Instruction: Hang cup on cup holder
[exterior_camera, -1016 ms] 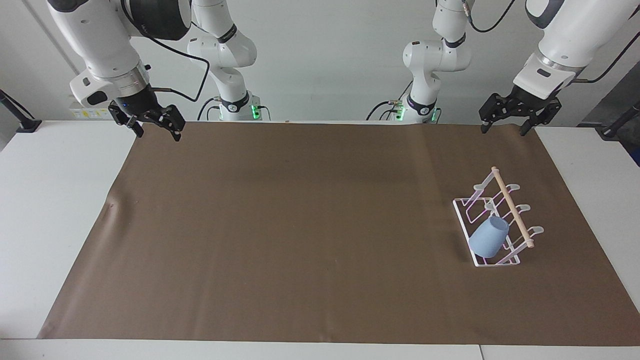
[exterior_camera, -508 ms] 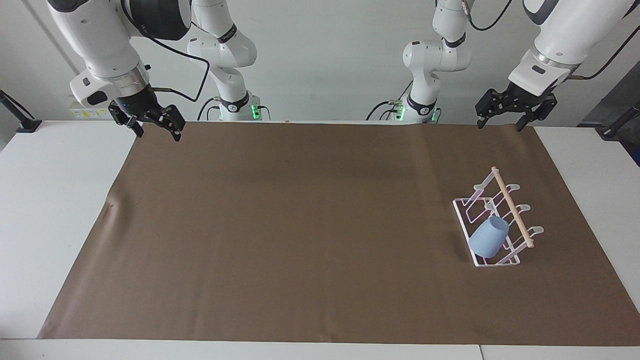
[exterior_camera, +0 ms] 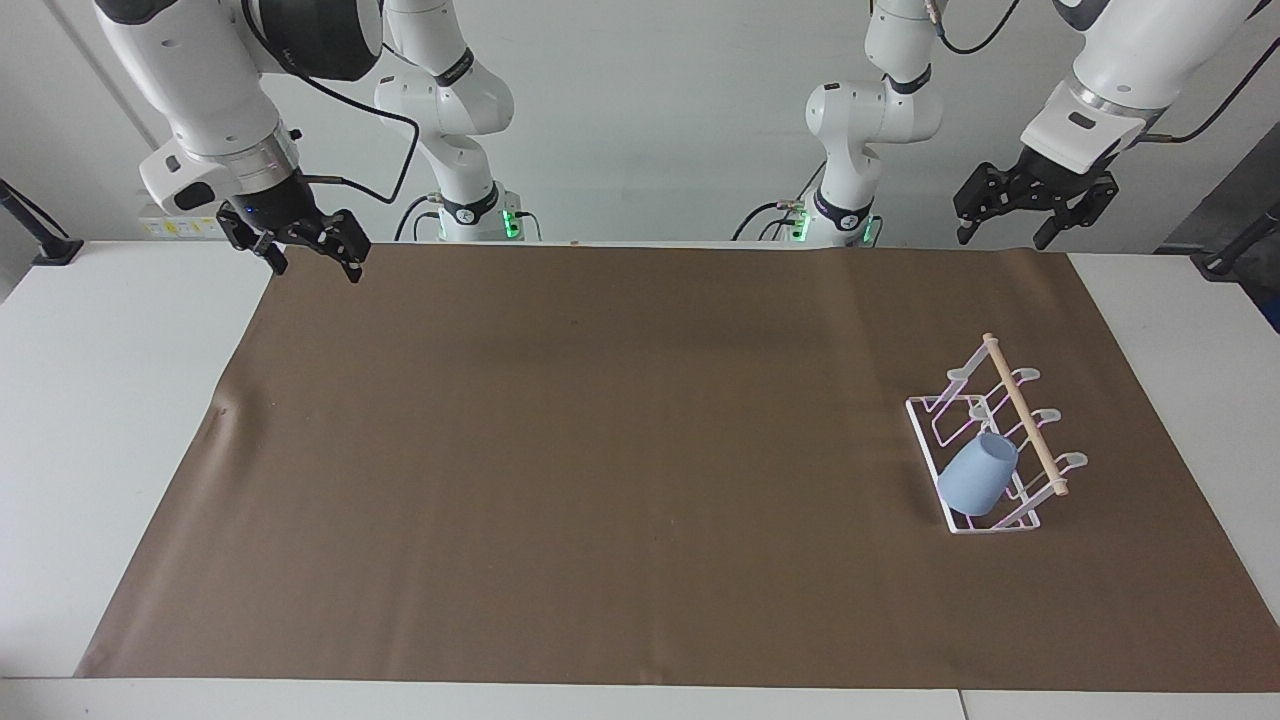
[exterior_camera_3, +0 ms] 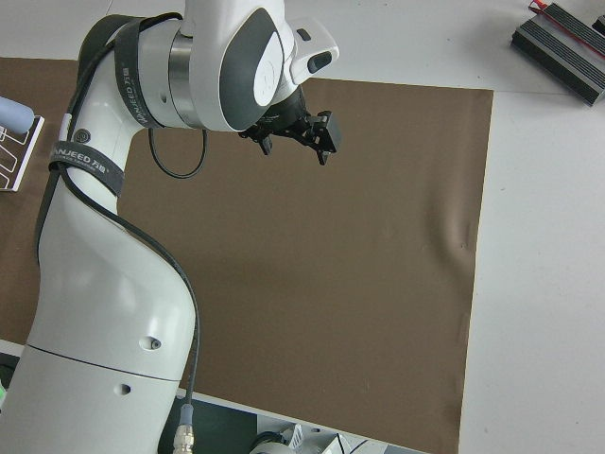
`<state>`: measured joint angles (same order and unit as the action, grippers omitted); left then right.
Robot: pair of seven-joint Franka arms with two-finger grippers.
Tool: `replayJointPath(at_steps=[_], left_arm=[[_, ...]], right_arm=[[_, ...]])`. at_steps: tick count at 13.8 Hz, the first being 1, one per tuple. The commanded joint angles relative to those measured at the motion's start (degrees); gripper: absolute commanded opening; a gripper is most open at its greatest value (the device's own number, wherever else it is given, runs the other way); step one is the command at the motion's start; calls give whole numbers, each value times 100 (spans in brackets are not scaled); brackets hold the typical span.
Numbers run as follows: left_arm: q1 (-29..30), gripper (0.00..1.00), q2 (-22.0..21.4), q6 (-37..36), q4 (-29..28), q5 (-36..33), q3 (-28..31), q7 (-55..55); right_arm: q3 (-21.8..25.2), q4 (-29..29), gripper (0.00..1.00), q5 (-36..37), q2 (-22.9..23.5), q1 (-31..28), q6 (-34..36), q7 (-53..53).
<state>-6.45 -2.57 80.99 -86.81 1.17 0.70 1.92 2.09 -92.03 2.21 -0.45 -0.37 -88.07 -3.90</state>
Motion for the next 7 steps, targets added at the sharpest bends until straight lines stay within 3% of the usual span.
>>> replayJointPath(at_steps=[1, 7], left_arm=[[65, 100, -86, -66, -56, -117, -78, 10], [56, 100, -86, 75, -108, -302, -87, 19]], right_arm=[[-24, -43, 100, 25, -61, -43, -17, -49], [-24, -43, 100, 25, -61, -43, -17, -49]])
